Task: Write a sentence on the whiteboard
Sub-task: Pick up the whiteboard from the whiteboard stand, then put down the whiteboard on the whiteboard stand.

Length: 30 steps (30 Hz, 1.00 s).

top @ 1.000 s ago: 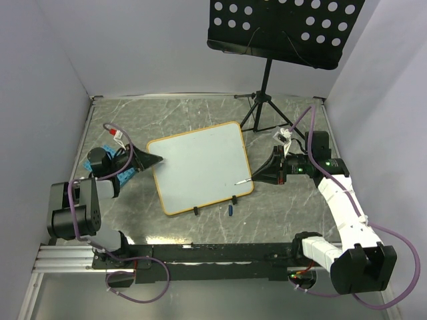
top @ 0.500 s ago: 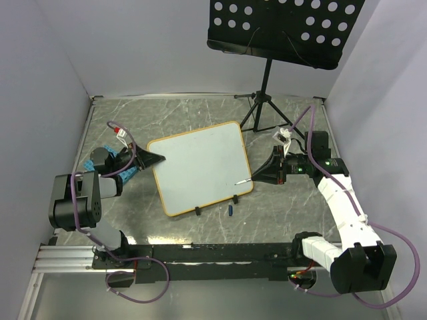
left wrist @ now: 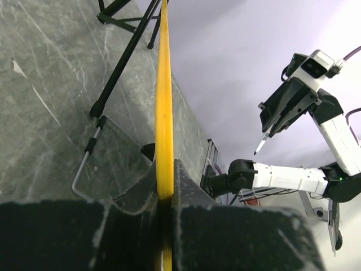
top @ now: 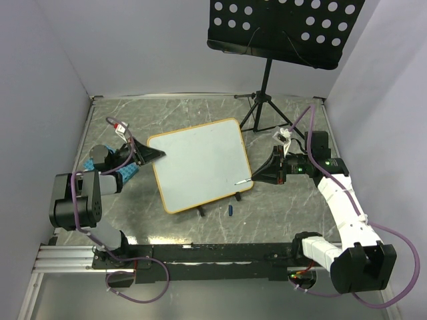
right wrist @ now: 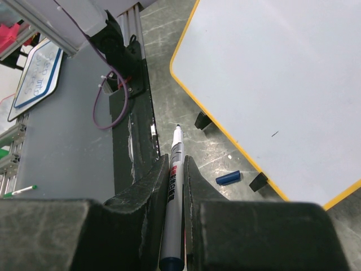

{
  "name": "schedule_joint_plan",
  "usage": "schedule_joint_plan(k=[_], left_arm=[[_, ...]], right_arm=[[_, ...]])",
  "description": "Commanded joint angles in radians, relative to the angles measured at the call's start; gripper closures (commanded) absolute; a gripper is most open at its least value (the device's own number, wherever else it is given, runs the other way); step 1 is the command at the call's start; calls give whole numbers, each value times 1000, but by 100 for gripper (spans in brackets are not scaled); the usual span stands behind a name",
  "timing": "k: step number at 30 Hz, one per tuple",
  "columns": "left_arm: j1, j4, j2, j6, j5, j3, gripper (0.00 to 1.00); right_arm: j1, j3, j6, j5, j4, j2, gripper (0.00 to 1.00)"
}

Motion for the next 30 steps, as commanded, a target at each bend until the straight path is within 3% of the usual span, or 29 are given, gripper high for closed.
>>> schedule_joint_plan(k=[1, 3, 10, 17, 22, 30], left_arm=[[-16, 333, -65, -71, -42, 57, 99], [-21, 310, -97, -19, -45, 57, 99], [-58, 5, -216, 254, -80, 116, 99], [-159, 151, -220, 152, -169, 149, 99], [-249, 100, -224, 177, -269, 166, 99], [-398, -49, -328, 288, -490, 136, 99]], right_arm=[[-7, -1, -20, -23, 28, 4, 100], [-8, 1, -21, -23, 25, 7, 100], [-8, 9, -35, -28, 11, 8, 100], [-13, 32, -78, -43, -36, -5, 100], [-41, 94, -189, -77, -153, -11, 100], [-88, 257, -408, -63, -493, -7, 100]])
